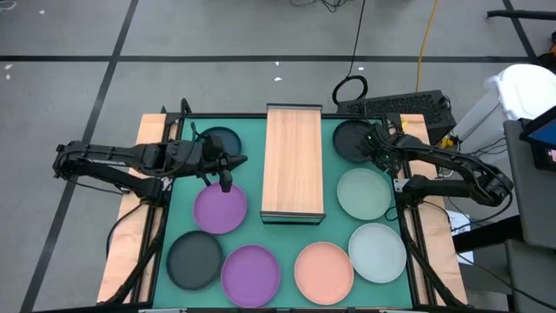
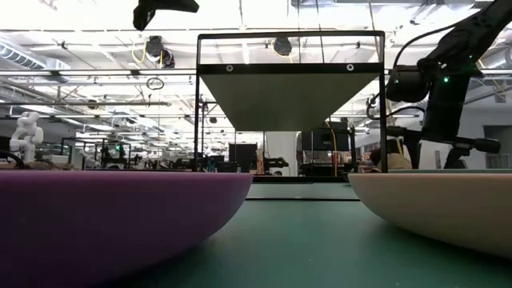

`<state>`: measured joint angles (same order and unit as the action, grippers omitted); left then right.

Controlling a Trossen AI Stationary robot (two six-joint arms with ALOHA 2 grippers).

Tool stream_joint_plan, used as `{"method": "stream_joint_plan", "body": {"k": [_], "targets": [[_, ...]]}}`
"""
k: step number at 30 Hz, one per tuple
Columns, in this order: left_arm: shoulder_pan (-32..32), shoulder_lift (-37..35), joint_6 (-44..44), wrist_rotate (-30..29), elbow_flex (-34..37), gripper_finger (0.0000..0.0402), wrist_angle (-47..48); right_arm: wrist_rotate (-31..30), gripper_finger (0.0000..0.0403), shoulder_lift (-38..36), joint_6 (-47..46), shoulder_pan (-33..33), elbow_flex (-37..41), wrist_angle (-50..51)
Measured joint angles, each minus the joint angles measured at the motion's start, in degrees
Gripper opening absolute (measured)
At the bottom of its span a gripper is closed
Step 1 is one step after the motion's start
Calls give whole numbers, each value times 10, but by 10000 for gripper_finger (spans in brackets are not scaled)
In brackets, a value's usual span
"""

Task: Place and stack plates onto a shelf
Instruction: Put the top right black plate on the shelf

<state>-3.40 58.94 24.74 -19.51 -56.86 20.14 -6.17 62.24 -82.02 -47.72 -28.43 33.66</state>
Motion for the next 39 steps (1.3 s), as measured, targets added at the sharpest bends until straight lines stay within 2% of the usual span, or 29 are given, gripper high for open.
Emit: {"method": "stream_joint_plan", "body": {"k": [11, 18, 26, 39], "targets": [[0, 0, 3, 1, 0, 1, -4, 0, 79, -2, -39, 0, 49, -48], [-1, 0, 13, 2, 0, 1, -4, -3, 12, -1, -37, 0, 53, -81], [-1, 0, 13, 1, 0, 1, -1, 2, 3, -13, -39, 0, 55, -117], [-1, 0, 28, -1, 0, 1, 38, -28, 1, -144, -59, 17, 46, -79]]}}
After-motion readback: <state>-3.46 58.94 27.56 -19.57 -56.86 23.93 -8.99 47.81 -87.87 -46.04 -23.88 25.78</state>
